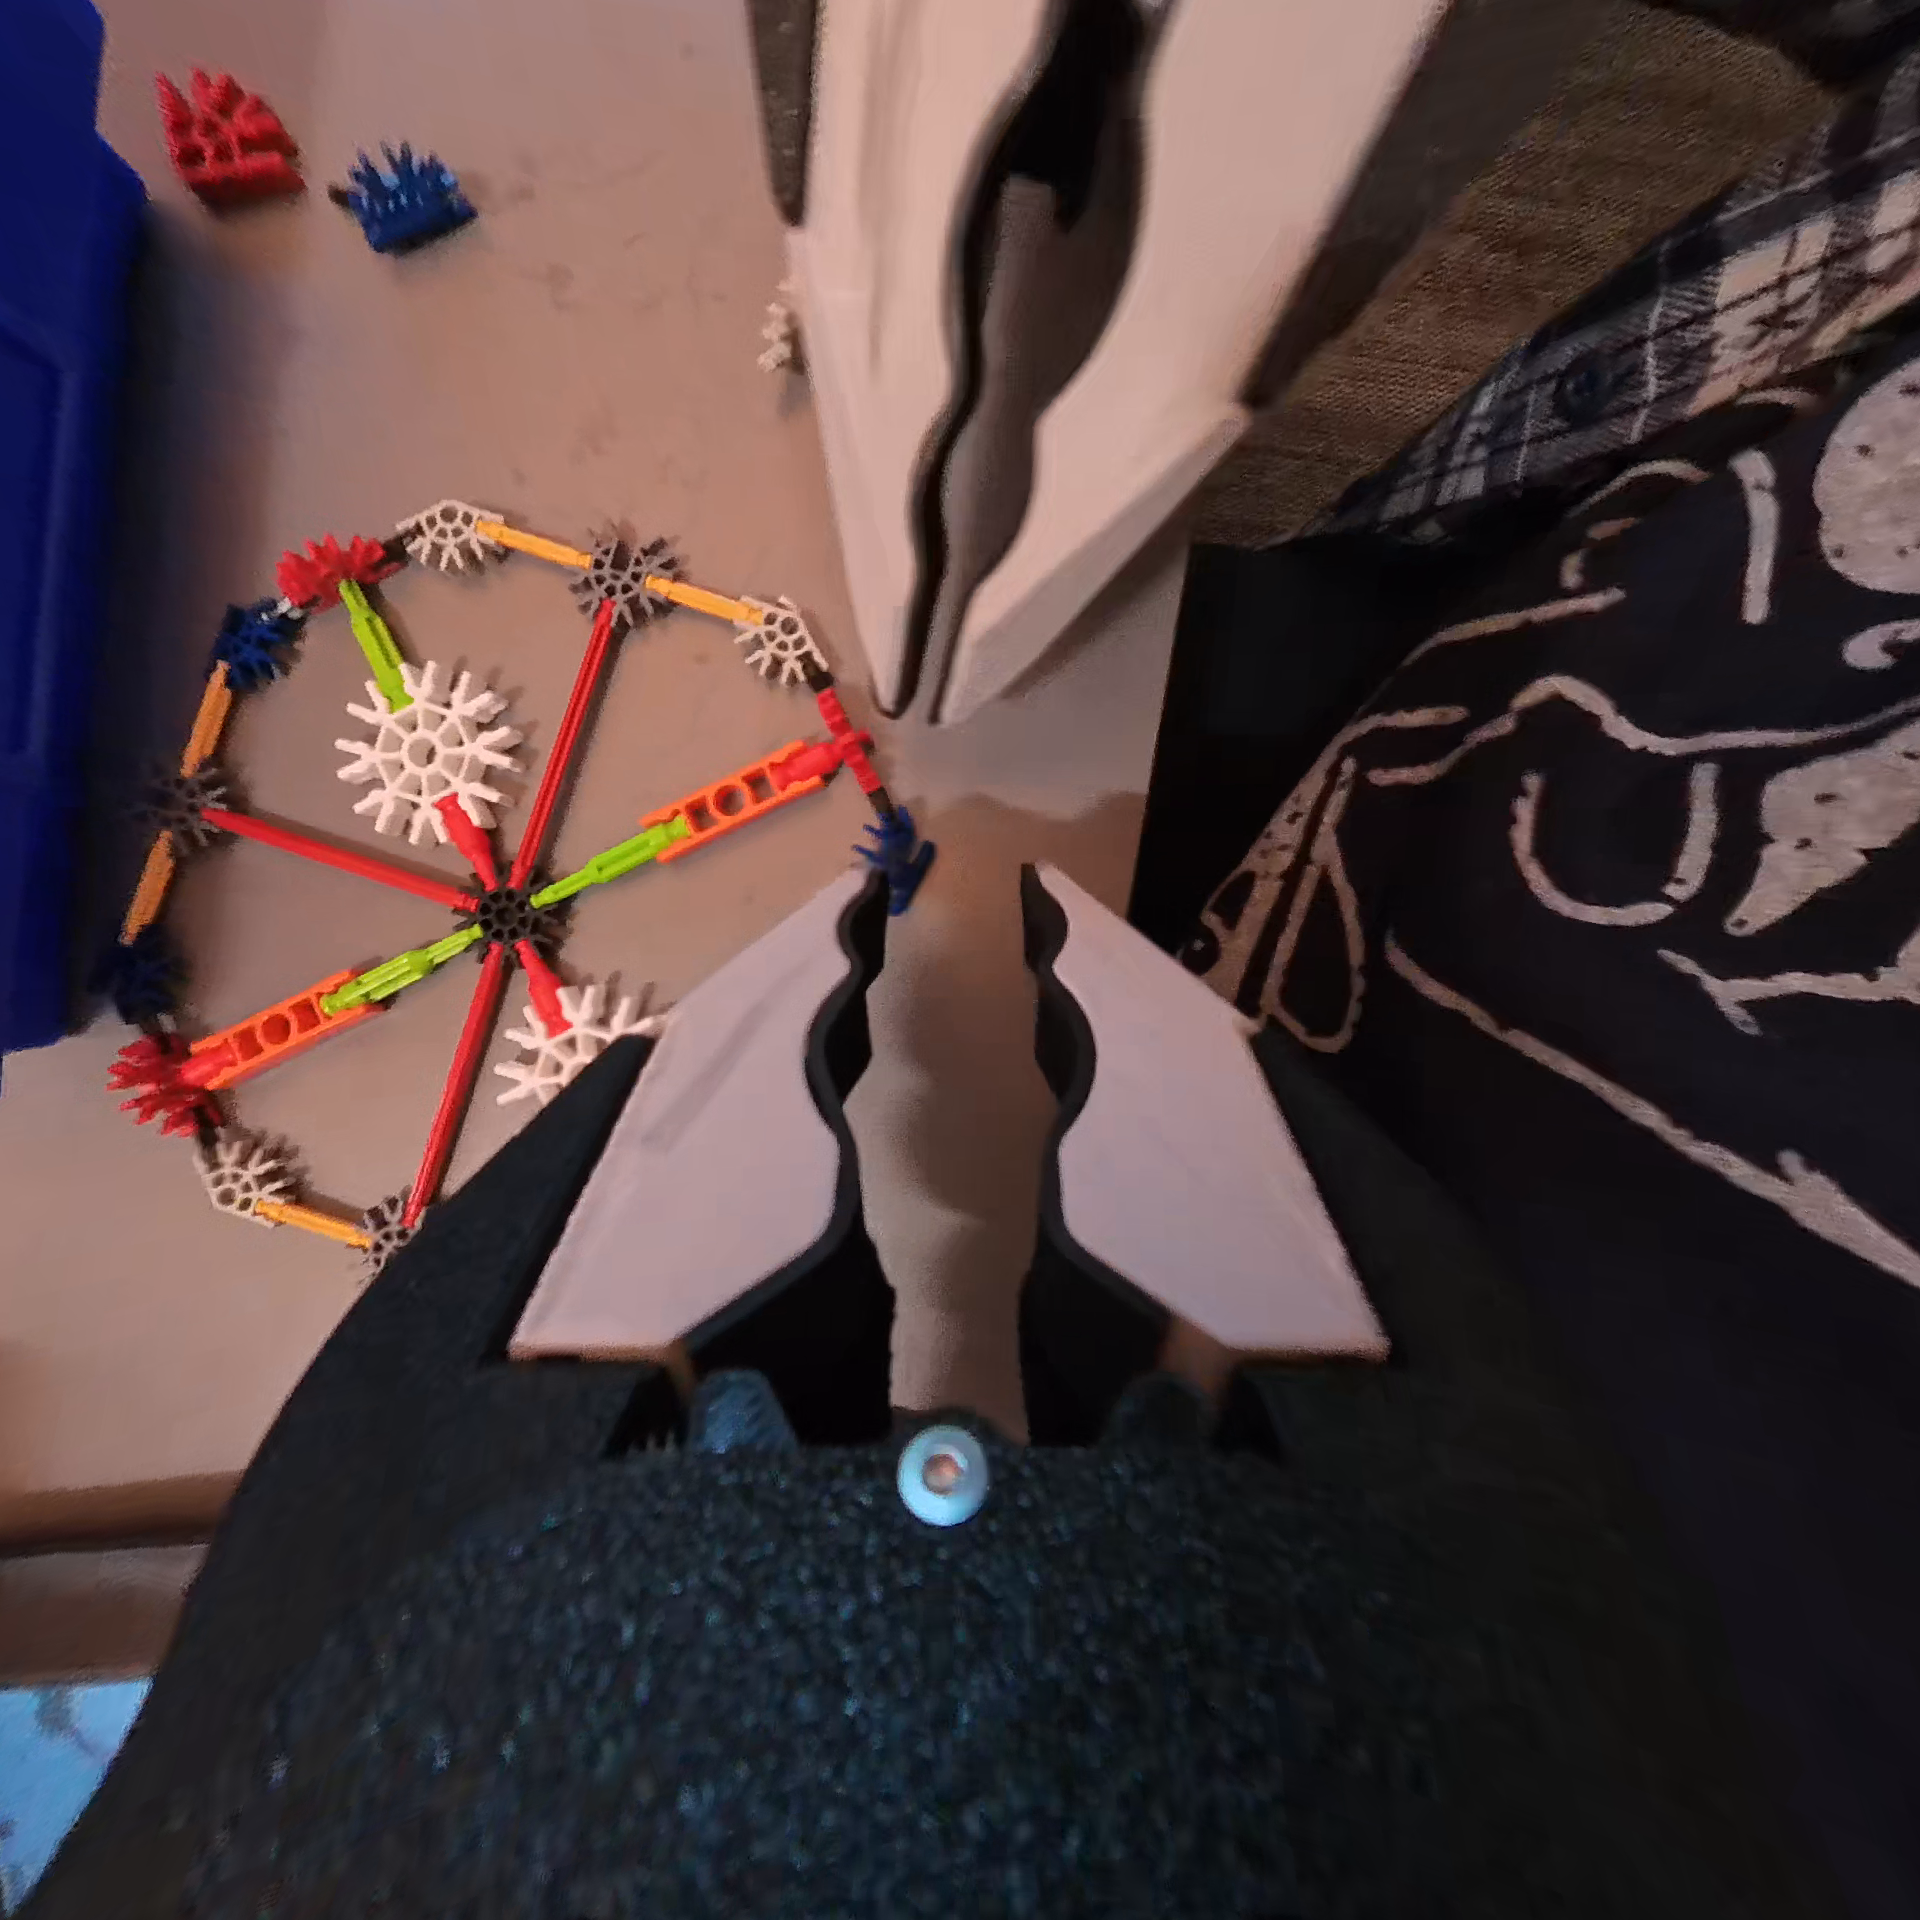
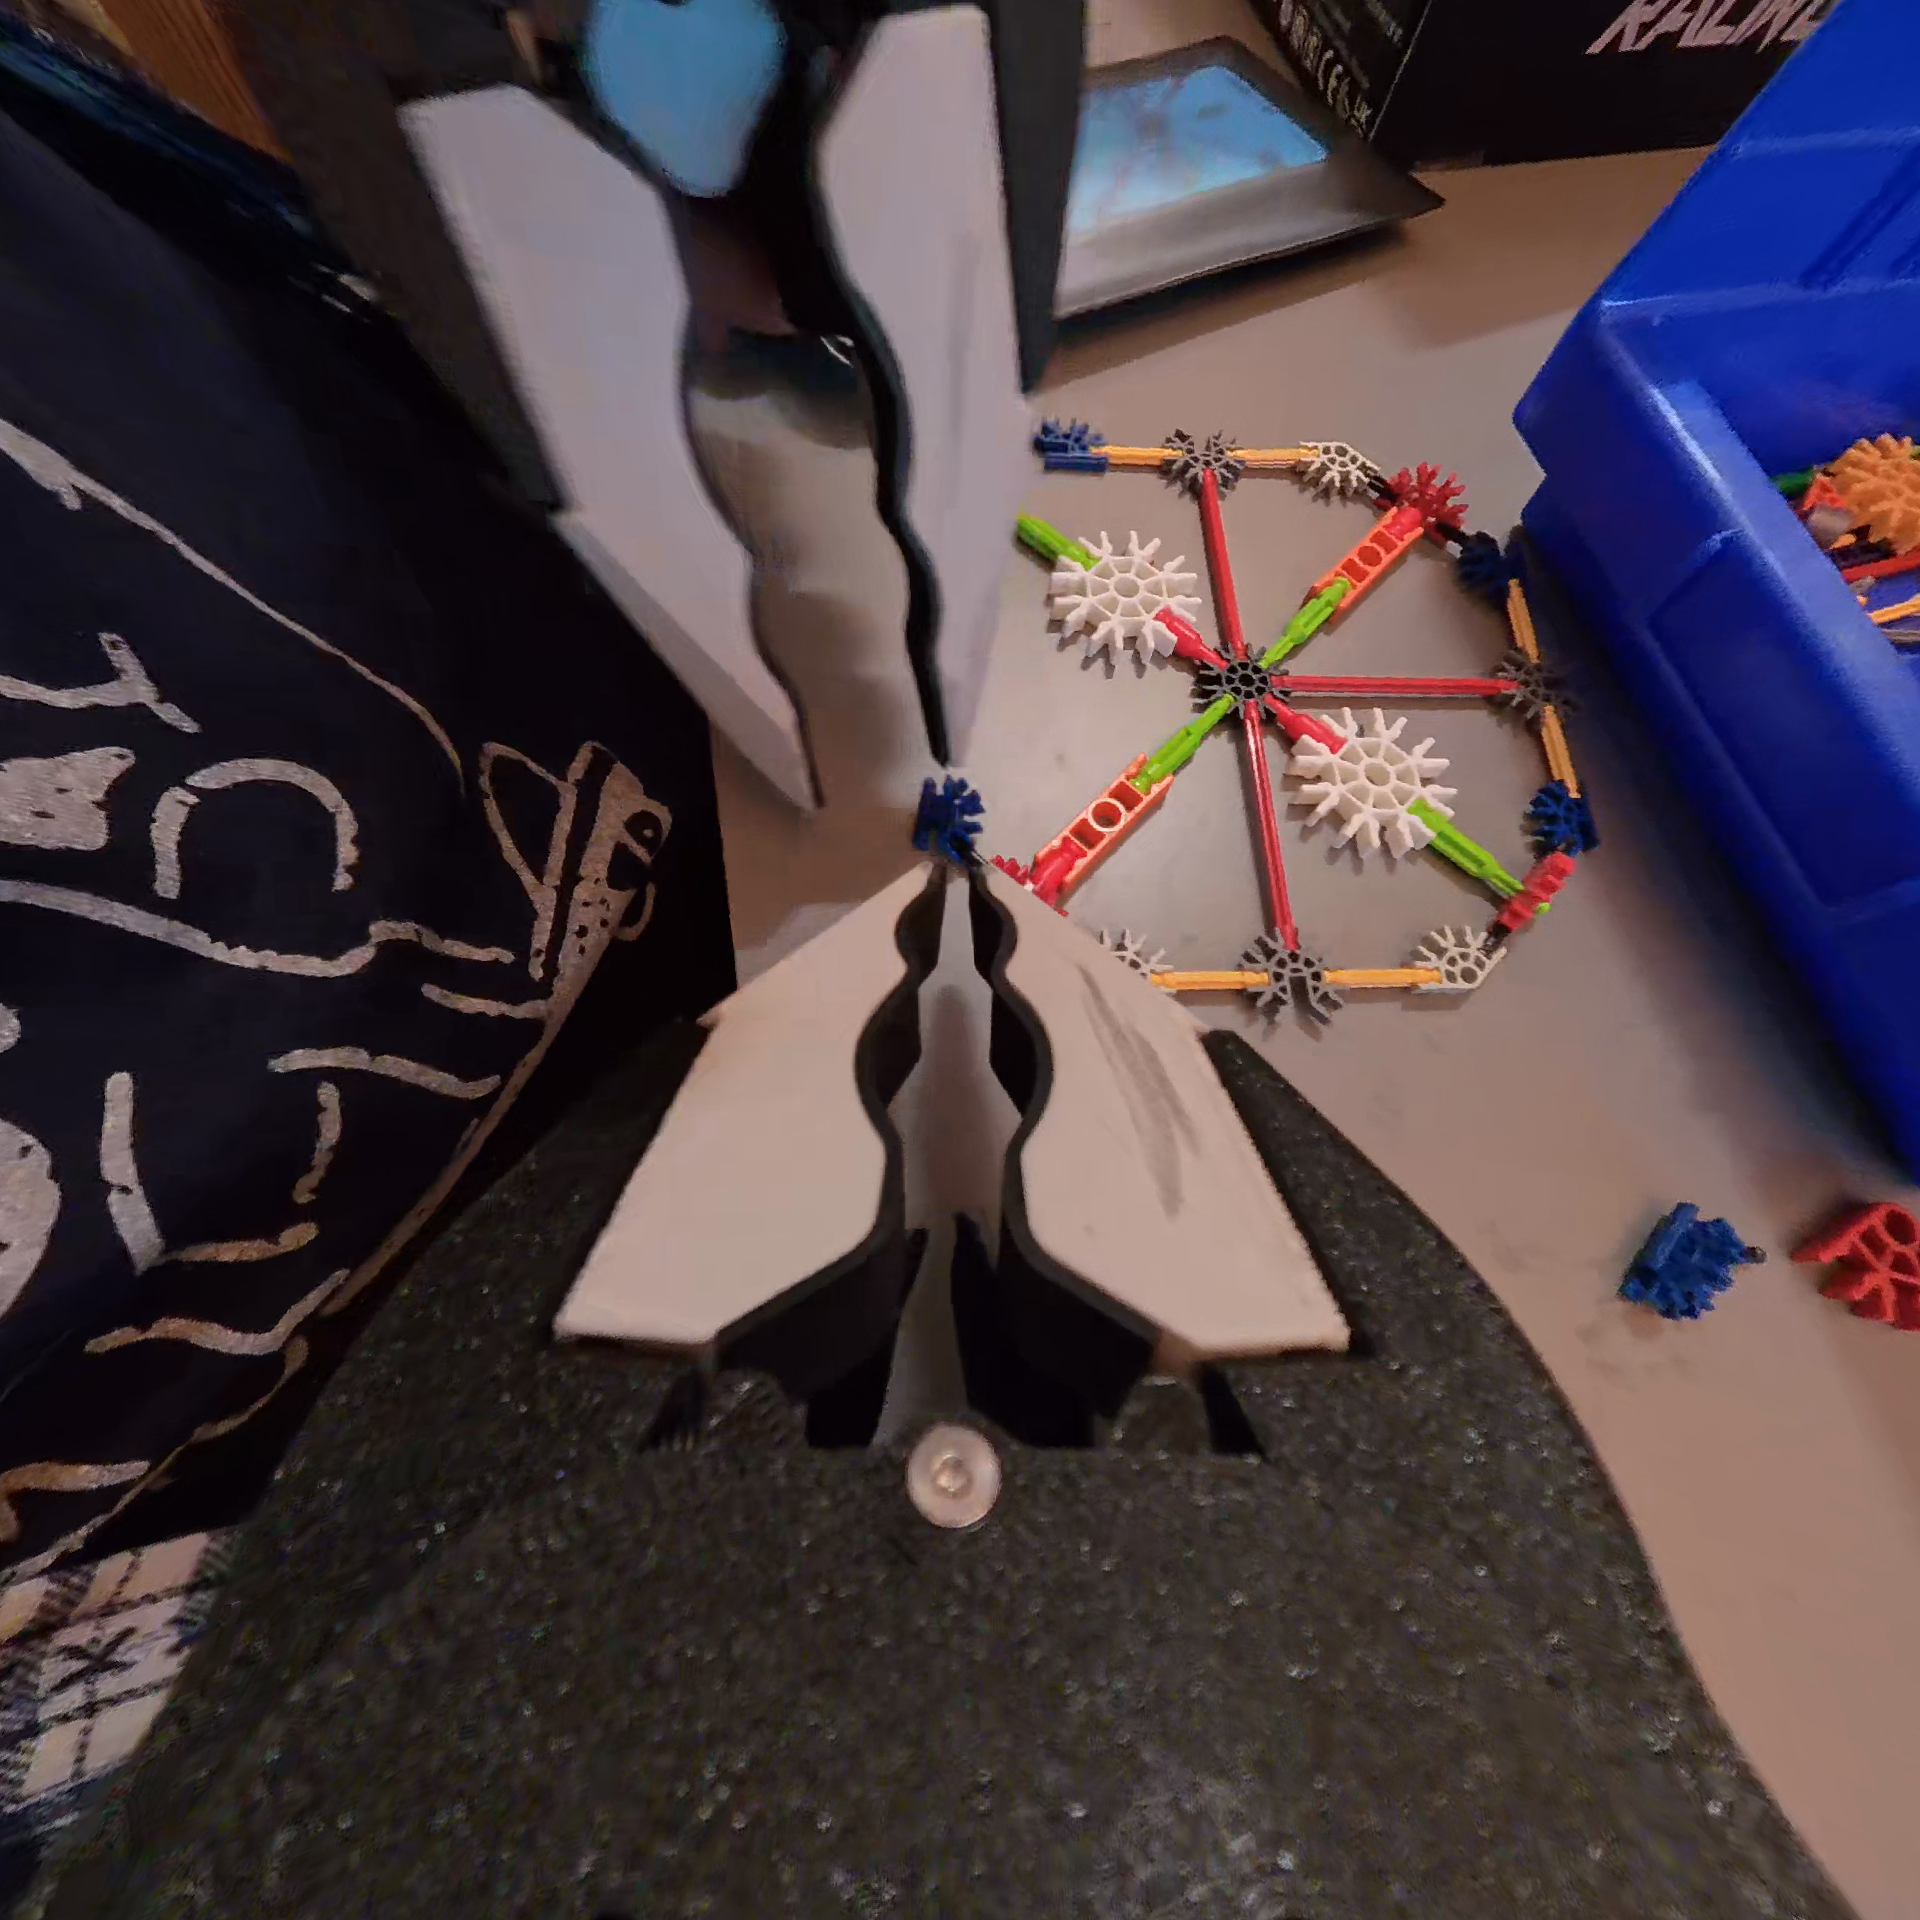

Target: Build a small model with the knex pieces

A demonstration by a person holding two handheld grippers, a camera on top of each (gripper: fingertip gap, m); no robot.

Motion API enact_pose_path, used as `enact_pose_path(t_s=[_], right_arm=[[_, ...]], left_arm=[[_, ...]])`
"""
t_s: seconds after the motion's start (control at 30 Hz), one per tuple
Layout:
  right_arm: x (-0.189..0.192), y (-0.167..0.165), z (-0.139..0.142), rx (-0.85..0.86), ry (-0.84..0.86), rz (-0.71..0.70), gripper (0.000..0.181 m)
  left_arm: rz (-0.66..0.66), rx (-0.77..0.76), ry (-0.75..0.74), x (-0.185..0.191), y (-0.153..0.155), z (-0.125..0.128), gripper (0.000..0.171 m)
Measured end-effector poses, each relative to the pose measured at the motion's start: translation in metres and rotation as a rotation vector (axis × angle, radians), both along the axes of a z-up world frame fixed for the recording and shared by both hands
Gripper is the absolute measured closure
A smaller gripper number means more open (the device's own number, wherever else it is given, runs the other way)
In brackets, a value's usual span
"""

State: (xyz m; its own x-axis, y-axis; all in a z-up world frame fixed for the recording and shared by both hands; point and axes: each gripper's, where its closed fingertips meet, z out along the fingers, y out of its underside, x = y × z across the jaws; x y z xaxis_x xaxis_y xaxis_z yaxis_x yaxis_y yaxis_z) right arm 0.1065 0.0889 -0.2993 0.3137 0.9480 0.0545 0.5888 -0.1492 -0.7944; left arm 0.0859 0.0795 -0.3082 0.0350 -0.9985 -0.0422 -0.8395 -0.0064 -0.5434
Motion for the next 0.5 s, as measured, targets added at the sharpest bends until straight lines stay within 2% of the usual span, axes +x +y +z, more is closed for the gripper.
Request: enact_pose_path(t_s=[0.1,0.27,0.5], right_arm=[[-0.002,-0.001,0.0,0.03,-0.012,0.007,0.18],[-0.01,-0.002,-0.002,0.097,-0.054,0.015,0.181],[-0.013,0.003,-0.006,0.16,-0.1,-0.022,0.181]], left_arm=[[0.002,0.098,-0.005,-0.002,-0.006,-0.003,0.142],[0.041,0.16,-0.039,-0.001,-0.006,-0.01,0.129],[0.041,0.201,-0.075,0.002,-0.008,-0.011,0.128]])
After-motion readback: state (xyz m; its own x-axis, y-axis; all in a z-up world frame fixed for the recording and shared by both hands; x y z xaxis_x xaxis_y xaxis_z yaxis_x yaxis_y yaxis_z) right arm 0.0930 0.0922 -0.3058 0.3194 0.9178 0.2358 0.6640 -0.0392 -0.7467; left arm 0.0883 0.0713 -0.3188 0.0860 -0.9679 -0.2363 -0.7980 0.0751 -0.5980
